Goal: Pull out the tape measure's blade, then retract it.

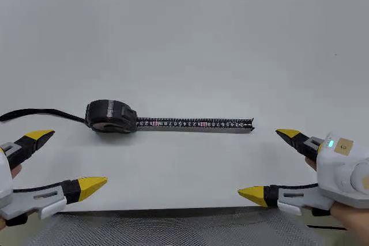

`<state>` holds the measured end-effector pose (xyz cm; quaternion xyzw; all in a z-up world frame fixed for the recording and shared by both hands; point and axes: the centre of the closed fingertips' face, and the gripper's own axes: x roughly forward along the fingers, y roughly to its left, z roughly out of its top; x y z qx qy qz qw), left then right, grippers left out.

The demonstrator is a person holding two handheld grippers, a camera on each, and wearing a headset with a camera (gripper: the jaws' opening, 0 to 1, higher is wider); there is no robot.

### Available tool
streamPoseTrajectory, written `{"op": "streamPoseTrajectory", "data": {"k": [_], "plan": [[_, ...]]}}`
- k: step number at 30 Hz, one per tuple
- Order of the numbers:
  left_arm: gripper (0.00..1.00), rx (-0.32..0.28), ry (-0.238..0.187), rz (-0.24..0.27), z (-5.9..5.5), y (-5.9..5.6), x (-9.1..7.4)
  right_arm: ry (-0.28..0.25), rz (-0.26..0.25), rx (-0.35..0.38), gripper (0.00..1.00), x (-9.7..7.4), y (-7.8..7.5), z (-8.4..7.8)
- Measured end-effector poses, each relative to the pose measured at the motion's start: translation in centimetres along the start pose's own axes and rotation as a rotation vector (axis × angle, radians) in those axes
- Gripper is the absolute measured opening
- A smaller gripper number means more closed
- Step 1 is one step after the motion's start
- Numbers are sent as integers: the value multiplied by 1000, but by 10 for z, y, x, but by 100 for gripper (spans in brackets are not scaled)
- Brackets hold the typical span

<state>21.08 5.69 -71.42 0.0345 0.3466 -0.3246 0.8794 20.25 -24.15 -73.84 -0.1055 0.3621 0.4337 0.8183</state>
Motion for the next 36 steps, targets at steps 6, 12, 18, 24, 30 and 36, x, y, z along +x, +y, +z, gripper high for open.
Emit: {"op": "streamPoseTrajectory", "data": {"k": [6,12,18,24,30,36], "plan": [[83,1,-8,6,4,4,0,-2,-3,0,90,0,-1,1],[83,3,-6,3,4,3,-1,-3,-4,-3,90,0,-2,2],[83,6,-7,9,4,4,-1,-3,-8,-1,90,-1,-2,2],[83,5,-7,11,4,4,-1,-4,-12,0,90,-3,-3,1],[83,2,-8,6,5,2,0,-4,-13,2,90,-4,-4,0],[84,-2,-11,9,8,0,6,-8,-14,-2,90,-3,-5,3]]}}
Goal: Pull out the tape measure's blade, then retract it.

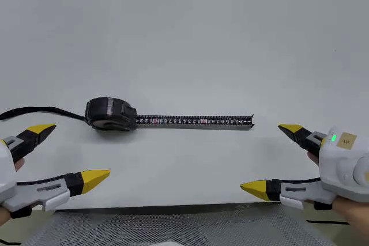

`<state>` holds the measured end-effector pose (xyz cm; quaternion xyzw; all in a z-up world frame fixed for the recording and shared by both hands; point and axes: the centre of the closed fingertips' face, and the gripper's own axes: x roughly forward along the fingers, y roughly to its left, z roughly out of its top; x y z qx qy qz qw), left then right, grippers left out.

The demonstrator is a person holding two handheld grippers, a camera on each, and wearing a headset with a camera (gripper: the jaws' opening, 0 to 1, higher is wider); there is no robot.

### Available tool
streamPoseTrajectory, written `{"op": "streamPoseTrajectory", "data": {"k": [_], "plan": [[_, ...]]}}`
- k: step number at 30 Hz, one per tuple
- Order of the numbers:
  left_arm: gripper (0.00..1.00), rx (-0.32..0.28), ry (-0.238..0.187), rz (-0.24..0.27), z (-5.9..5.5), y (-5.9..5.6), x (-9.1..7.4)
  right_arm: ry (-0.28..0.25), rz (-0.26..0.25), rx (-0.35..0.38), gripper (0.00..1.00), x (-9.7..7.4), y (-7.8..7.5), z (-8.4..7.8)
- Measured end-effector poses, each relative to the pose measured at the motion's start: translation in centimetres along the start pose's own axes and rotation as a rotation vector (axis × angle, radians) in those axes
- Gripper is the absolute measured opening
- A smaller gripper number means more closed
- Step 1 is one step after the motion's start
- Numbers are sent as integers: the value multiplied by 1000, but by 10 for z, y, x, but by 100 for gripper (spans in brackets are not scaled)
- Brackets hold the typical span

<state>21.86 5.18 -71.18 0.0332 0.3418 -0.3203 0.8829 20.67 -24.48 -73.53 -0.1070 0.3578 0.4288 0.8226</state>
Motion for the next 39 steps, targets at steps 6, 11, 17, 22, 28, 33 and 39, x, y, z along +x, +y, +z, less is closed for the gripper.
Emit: {"op": "streamPoseTrajectory", "data": {"k": [6,11,17,22,28,33,39], "plan": [[85,-27,-20,13,7,-1,7,0,1,-4,90,1,-1,1],[85,-39,-25,7,9,-2,12,2,3,-6,90,1,-1,0],[85,-39,-21,11,10,-3,17,4,4,-3,90,2,-2,-1],[86,-51,-16,25,13,-2,25,-3,7,0,90,4,-3,2],[86,-69,-18,40,15,0,34,-2,9,-8,90,5,-5,4],[85,-97,-25,46,19,2,39,-1,9,-9,90,6,-7,4],[85,-105,-34,29,24,-3,46,-3,9,-12,90,6,-9,6]]}}
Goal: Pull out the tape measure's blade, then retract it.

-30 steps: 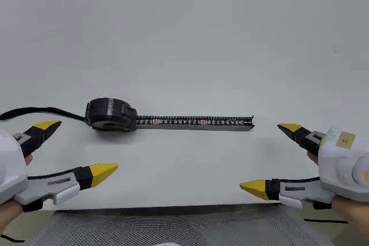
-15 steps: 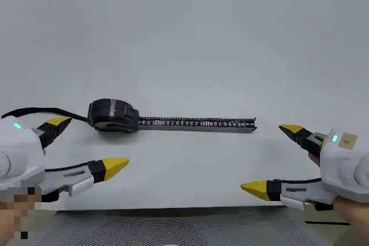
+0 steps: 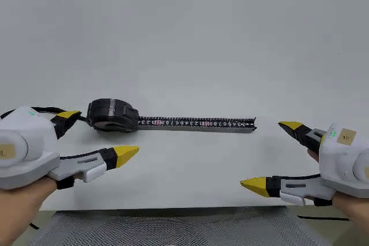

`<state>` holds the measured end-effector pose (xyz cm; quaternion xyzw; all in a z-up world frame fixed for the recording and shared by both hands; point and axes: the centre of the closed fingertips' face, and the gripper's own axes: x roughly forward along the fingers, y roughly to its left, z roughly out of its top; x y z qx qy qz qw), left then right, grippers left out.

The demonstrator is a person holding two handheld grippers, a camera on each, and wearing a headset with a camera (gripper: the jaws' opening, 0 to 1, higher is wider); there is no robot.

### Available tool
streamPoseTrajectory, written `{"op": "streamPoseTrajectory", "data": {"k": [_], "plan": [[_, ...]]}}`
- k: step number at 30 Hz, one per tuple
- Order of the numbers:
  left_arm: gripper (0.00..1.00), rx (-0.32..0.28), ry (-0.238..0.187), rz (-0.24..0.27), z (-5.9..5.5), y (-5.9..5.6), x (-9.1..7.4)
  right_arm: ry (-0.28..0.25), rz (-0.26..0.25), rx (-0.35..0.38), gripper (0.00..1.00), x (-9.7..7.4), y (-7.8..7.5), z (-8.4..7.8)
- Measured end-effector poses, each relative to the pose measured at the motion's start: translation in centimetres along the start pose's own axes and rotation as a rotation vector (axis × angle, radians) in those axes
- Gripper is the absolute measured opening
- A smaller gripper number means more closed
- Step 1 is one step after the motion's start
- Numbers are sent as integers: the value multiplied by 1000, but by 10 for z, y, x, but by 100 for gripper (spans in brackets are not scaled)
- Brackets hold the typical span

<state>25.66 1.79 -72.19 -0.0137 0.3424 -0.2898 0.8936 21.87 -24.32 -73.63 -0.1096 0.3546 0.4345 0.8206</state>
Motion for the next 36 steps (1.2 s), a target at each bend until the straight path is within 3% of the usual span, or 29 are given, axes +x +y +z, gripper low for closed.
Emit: {"op": "streamPoseTrajectory", "data": {"k": [9,15,25,30,36], "plan": [[84,-29,-15,-3,3,-4,8,-3,-2,-2,90,0,-2,1],[85,-59,-34,21,5,-3,10,0,-1,-3,90,0,-2,0],[84,-109,-60,101,8,-1,16,11,4,-24,84,1,-7,2],[77,-134,-78,165,9,8,16,18,7,-38,82,2,-10,4],[75,-131,-80,190,8,9,20,32,7,-58,80,3,-15,6]]}}
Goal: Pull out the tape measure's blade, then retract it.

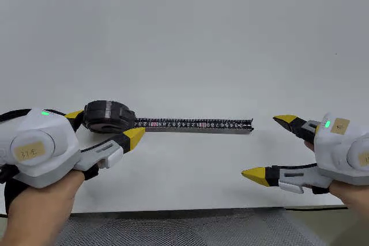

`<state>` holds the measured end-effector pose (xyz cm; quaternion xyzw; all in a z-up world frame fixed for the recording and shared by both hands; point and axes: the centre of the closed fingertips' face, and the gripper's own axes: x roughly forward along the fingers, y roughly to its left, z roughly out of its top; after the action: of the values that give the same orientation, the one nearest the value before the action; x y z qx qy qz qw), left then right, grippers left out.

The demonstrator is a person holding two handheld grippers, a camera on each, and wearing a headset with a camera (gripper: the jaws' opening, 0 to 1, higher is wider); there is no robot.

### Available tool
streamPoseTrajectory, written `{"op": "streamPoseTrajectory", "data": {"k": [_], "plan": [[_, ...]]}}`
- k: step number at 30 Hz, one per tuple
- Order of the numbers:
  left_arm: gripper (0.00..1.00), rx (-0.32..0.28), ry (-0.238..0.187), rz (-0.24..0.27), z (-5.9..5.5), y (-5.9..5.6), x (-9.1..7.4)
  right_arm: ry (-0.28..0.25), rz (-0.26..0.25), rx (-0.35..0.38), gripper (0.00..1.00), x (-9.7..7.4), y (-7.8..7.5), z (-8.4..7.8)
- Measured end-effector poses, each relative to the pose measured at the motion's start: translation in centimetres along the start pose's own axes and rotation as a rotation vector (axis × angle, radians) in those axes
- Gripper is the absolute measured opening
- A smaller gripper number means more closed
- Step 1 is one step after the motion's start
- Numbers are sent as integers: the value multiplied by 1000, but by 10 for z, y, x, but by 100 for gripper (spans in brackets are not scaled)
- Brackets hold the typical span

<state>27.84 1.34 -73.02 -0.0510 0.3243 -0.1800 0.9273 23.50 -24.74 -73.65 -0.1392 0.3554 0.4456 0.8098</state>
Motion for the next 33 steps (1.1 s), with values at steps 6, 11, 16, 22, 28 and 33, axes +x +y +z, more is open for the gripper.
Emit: {"op": "streamPoseTrajectory", "data": {"k": [6,11,16,22,28,33], "plan": [[76,-25,-10,35,2,2,7,3,-5,-22,78,1,-6,4],[75,-43,-17,69,2,5,9,14,-4,-54,75,2,-9,6],[70,-68,-19,102,2,10,11,20,-7,-66,73,3,-13,7],[68,-84,-32,115,1,13,11,30,-8,-83,67,3,-17,6],[65,-101,-34,124,0,16,11,38,-8,-101,62,4,-21,6],[62,-118,-36,130,0,17,11,42,-3,-112,59,4,-22,5]]}}
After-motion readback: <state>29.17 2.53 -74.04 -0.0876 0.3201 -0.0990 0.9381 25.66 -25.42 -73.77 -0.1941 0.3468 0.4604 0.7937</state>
